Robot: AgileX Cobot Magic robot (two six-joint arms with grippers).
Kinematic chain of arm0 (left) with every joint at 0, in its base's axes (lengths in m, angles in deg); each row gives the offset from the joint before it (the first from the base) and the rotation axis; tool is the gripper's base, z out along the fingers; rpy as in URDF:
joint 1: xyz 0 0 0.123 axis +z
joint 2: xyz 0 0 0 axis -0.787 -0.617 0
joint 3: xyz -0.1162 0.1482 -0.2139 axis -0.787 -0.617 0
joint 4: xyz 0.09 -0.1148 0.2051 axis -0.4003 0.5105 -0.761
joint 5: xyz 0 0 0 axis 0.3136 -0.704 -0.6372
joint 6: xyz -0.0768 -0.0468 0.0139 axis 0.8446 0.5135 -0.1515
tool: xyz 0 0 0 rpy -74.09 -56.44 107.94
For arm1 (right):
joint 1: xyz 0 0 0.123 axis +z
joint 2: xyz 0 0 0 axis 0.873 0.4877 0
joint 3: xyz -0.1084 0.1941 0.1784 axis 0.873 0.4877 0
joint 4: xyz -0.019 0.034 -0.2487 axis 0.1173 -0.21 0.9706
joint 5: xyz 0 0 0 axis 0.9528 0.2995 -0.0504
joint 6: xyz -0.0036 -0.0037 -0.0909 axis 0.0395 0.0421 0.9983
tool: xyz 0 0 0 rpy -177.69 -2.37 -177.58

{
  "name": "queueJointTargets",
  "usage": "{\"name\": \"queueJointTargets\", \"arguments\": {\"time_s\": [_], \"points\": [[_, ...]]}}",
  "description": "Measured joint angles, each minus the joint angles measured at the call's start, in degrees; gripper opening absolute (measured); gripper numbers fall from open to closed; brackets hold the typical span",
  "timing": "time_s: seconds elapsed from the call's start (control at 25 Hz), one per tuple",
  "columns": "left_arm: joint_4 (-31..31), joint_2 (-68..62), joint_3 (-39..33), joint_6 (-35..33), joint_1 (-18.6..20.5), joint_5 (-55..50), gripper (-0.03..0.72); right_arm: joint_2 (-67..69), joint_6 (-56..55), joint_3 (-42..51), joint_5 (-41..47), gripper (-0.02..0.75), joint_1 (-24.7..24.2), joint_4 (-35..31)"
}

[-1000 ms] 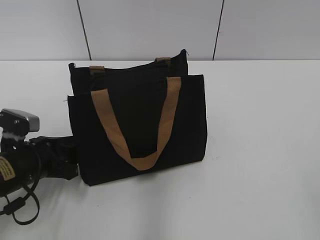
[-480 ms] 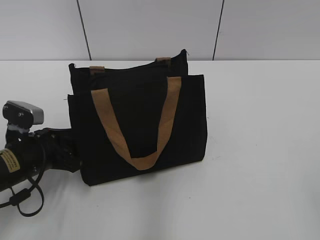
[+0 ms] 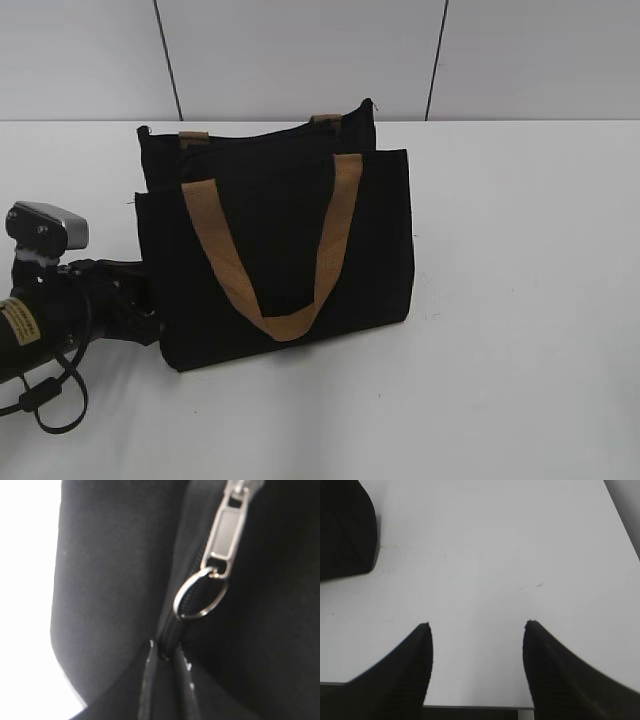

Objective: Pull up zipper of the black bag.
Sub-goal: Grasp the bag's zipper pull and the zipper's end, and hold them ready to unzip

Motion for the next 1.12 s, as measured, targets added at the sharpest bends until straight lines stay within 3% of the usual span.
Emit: {"name": "queueJointTargets", "arguments": {"time_s": [0.24,0.64,0.84,1.12], "points": [[1.8,0.2,0.0,0.0,0.0,0.0,-0.001,0.0,0.0,0.0,0.0,0.449,0.0,0.0],[8.9,14.6,-4.4,0.0,0.0,-0.4,-0.006,0.0,0.0,0.0,0.0,0.449,0.0,0.0],[9.3,23.7,-5.1,0.0,0.0,-0.9,-0.007,0.0,0.0,0.0,0.0,0.449,0.0,0.0],[9.3,32.4,-5.1,0.0,0.0,-9.5,-0.007,0.0,0.0,0.0,0.0,0.449,0.0,0.0]]}}
